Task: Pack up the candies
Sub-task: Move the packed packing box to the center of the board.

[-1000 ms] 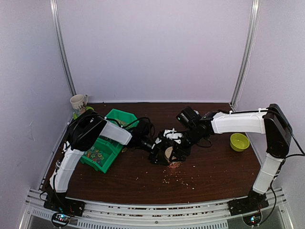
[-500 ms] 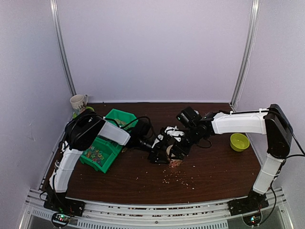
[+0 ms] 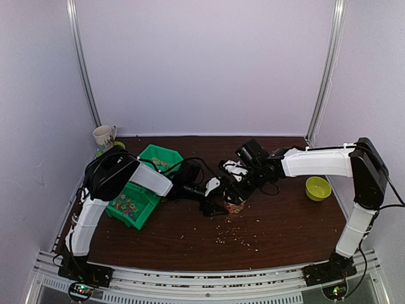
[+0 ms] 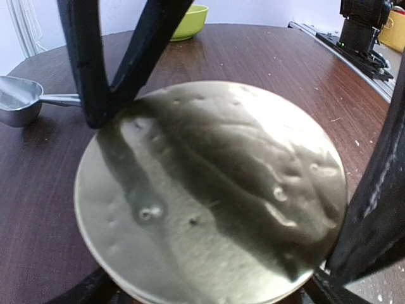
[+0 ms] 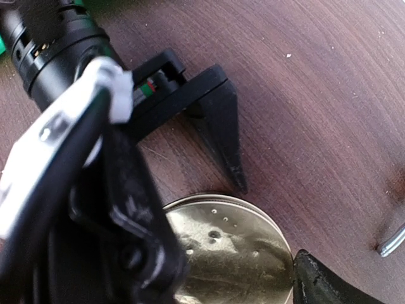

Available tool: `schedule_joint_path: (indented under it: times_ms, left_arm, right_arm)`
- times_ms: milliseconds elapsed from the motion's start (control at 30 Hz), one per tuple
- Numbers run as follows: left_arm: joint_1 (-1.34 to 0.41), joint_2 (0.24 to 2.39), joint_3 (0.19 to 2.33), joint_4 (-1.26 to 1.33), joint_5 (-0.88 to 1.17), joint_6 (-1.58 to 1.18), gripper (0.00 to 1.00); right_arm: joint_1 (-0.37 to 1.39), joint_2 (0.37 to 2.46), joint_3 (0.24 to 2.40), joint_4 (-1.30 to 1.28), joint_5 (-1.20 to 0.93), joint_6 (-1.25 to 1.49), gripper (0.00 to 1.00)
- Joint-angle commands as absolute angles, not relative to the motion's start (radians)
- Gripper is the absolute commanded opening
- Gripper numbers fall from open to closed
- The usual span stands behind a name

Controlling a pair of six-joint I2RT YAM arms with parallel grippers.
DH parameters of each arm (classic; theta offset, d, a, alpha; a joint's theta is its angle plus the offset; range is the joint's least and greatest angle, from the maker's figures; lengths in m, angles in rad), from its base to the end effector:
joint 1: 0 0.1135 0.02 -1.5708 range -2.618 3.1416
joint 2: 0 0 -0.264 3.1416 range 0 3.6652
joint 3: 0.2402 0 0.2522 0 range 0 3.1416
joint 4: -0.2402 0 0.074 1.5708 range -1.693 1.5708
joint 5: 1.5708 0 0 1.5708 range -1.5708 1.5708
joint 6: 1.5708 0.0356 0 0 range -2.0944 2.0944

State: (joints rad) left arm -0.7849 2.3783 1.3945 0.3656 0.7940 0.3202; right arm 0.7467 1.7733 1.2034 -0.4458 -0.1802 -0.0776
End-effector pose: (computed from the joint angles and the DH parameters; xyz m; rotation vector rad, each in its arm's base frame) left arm 0.3195 -0.3551 0.0679 1.5180 1.5794 -1.1280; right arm 0.2666 0.2554 0.1978 -1.1181 2.3882 0.4715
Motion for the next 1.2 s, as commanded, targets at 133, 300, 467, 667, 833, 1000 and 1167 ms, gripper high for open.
schedule_joint_path:
  times_ms: [133, 300, 467, 667, 833, 1000, 1167]
  left_arm:
    - [-0.773, 2.383, 1.272, 0.308, 0.613, 0.212, 0.98]
    - [-0.770, 2.342, 1.250, 0.330, 0.556, 0.188, 0.98]
    - [-0.769, 2.274, 1.211, 0.371, 0.501, 0.160, 0.98]
    - [-0.769, 2.192, 1.186, 0.365, 0.460, 0.133, 0.98]
    - [-0.769, 2.120, 1.186, 0.322, 0.388, 0.106, 0.98]
    - [-0.767, 2.005, 1.164, 0.270, 0.242, 0.041, 0.98]
    - [-0.753, 1.921, 1.163, 0.171, 0.090, -0.035, 0.98]
  right_arm:
    - [0.685, 1.765, 1.186, -0.430, -0.186, -0.043, 0.87]
    - [0.642, 1.737, 1.160, -0.426, -0.183, -0.025, 0.87]
    - [0.619, 1.728, 1.148, -0.419, -0.181, -0.017, 0.88]
    - [0.580, 1.719, 1.139, -0.410, -0.190, -0.005, 0.88]
    - [0.567, 1.722, 1.151, -0.412, -0.196, -0.007, 0.88]
    - [0.567, 1.726, 1.155, -0.416, -0.196, -0.015, 0.89]
    - [0.566, 1.729, 1.154, -0.412, -0.202, -0.015, 0.89]
